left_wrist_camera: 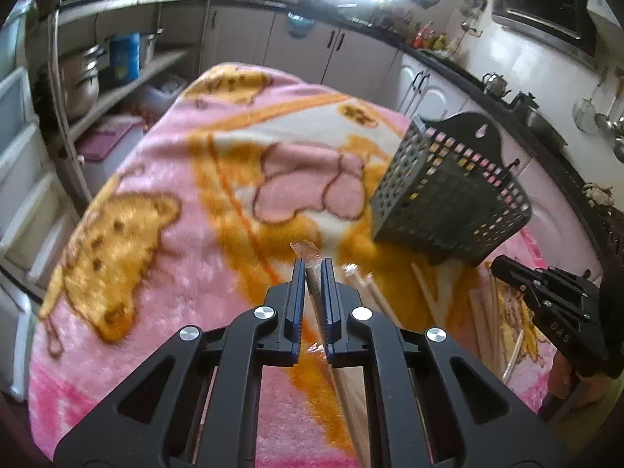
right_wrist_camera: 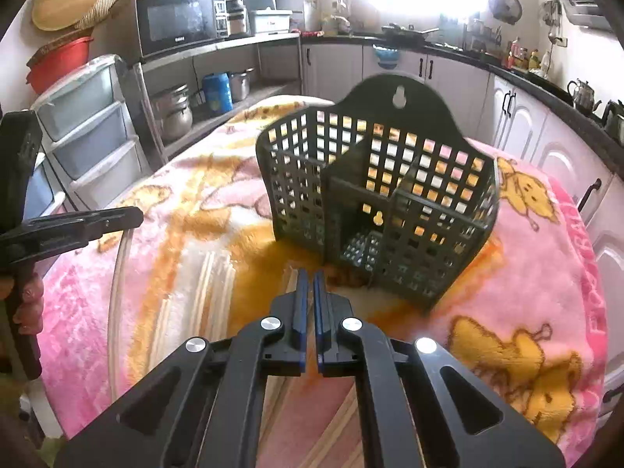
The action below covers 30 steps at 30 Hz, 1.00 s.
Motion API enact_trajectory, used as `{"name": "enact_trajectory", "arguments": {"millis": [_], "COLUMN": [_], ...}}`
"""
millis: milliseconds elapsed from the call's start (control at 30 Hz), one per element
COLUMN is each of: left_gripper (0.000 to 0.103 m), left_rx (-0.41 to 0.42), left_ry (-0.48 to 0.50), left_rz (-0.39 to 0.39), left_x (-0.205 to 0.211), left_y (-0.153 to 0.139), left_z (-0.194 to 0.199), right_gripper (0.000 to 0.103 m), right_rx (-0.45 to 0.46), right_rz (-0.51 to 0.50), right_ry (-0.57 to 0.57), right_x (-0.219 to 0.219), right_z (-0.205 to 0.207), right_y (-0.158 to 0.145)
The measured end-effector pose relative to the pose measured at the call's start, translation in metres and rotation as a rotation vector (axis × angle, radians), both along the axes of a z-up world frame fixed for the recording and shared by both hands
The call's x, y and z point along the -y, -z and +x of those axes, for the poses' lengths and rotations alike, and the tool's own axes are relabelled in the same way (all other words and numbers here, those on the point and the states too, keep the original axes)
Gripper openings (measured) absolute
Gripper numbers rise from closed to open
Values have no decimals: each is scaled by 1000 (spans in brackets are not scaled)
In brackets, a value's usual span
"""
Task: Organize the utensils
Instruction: 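Lift the held chopsticks with both tools and carry them above the green caddy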
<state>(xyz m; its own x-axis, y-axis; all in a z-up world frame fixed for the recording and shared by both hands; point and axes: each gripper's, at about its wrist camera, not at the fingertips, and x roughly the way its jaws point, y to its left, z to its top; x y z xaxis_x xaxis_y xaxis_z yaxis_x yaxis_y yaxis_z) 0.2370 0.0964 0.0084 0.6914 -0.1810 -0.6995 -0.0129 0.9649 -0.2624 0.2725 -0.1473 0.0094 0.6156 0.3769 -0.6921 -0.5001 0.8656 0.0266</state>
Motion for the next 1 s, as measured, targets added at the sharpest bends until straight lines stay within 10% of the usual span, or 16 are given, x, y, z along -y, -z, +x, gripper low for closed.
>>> {"name": "enact_trajectory", "arguments": {"millis": [1000], "left_gripper": [2], "left_rx": [231], "left_ry": [74], "left_rz": [56], "left_x": [46], "left_y": [-115], "left_z": [3], "right_gripper": [1], "right_rx": [250], "right_rz": [153], "right_ry": [15], "right_x": [40], "right_z": [-39], "right_y": [-117]}}
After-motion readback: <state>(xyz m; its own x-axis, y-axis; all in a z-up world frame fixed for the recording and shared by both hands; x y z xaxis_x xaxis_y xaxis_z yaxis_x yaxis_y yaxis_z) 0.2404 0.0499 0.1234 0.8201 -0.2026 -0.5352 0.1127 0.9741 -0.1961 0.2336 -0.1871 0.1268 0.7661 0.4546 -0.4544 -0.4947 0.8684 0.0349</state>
